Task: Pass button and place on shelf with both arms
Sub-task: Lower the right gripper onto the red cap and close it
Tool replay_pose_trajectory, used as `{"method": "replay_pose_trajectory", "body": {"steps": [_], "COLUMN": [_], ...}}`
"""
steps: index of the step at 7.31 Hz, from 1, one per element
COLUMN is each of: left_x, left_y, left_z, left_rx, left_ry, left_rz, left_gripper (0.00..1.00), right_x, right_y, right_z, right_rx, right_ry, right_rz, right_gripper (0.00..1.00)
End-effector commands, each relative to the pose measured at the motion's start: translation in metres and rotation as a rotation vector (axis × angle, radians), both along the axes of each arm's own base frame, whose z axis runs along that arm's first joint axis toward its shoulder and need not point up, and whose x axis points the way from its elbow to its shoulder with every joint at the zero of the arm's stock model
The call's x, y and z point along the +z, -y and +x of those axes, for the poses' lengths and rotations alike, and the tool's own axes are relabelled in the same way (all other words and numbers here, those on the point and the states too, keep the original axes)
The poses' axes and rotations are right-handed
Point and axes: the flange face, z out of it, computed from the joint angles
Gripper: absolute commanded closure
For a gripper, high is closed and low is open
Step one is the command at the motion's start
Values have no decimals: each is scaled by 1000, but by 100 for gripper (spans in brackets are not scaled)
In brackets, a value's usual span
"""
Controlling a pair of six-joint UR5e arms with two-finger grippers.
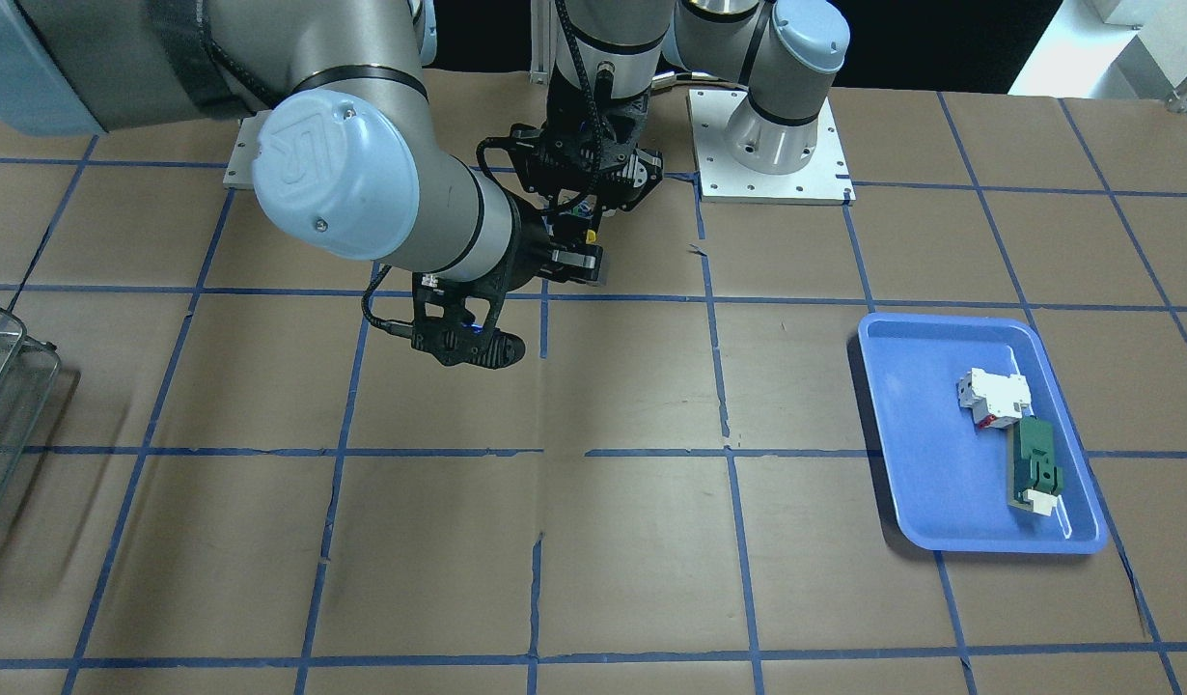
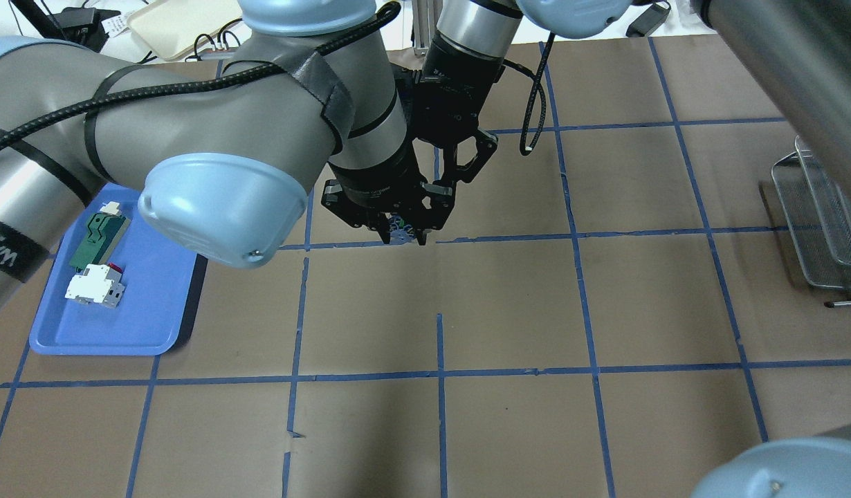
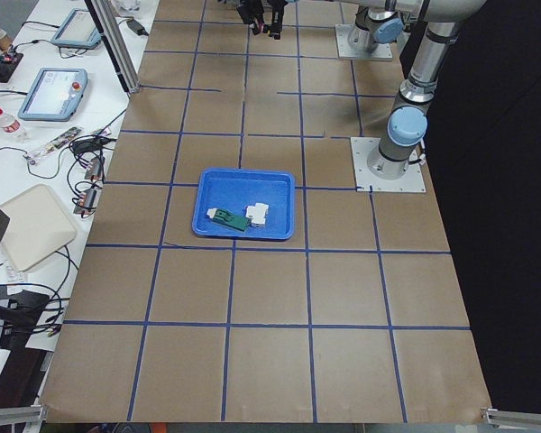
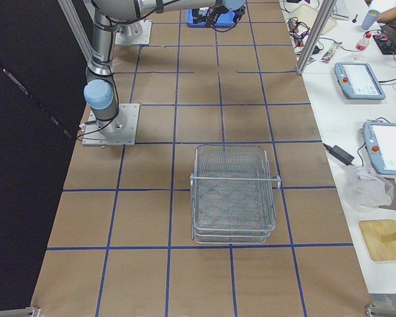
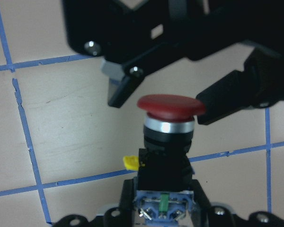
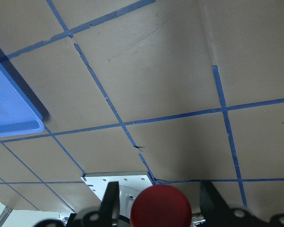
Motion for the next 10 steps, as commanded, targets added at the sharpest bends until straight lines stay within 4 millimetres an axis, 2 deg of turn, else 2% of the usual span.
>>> {"method": "replay_pose_trajectory", "body": {"steps": [1,2,4,5,6,7,8,10], "left_x": [0,-1,-1,-1,-1,-2,-2,-4], "left_y": [0,0,1,1,1,1,1,1], "left_z": [0,0,0,0,-1,-1,-1,-1], "left_rx": [0,0,1,1,0,0,1,0], "left_ry": [0,1,1,-4,-4,-3,-3,-1], "left_rz": [0,1,1,3,3,5,5,9], "left_gripper": [95,94,90,62,41,39,0,0], "right_x": [-1,-1,-2,-1,-2,-3,-3,-1], "right_y": [0,0,0,0,1,0,0,1], "right_z": [0,3,3,3,2,2,2,1], "right_rx": [1,-11,-12,-11,-11,-11,-10,-7], "right_ry": [1,28,29,30,29,29,29,34], "right_rz": [3,10,15,13,17,20,21,14], "right_gripper": [44,66,89,98,100,100,100,100]}}
